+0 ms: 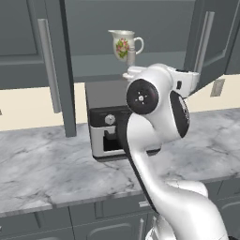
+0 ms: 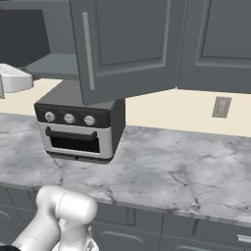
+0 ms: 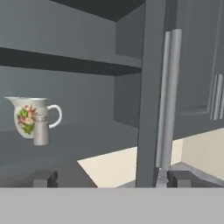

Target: The dining table condiment station is running low on shaker. Refill the condiment station by opening the cabinet and taking the shaker from the cabinet and placing it on the dining table.

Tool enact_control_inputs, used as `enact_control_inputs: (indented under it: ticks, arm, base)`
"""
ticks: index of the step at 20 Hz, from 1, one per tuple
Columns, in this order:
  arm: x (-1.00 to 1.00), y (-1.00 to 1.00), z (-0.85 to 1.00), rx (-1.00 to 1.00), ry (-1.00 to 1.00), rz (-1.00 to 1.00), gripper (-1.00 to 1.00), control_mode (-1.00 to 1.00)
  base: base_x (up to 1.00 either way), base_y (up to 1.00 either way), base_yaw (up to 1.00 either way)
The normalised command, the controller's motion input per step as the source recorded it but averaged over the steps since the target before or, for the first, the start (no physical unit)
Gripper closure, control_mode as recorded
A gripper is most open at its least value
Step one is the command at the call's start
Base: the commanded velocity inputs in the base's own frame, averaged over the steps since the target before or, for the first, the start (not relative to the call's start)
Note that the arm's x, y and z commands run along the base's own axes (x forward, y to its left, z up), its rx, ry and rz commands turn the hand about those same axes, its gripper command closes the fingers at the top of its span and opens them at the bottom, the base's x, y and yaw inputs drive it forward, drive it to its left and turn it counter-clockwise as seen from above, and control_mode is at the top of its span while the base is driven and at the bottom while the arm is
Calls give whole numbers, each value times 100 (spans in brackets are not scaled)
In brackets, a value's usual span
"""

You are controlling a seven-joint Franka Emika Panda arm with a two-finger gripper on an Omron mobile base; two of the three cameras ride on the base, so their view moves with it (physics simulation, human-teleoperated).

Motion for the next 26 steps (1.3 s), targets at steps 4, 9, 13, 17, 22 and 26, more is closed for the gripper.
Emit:
enact_control_inputs:
  ticks: [4, 9, 13, 17, 22, 26]
  arm:
    - [69, 0, 0, 0, 0, -15, -100, -100]
    - [60, -1, 0, -1, 0, -22, -100, -100]
    - [27, -21, 0, 0, 0, -31, -100, -100]
    - [22, -9, 0, 0, 0, -27, -100, -100]
    - [44, -1, 0, 0, 0, -21, -100, -100]
    - [13, -33, 0, 0, 0, -20, -100, -100]
  base:
    - [0, 0, 0]
    - [0, 0, 0]
    - [0, 0, 0]
    - [0, 0, 0]
    - [0, 0, 0]
    - [0, 0, 0]
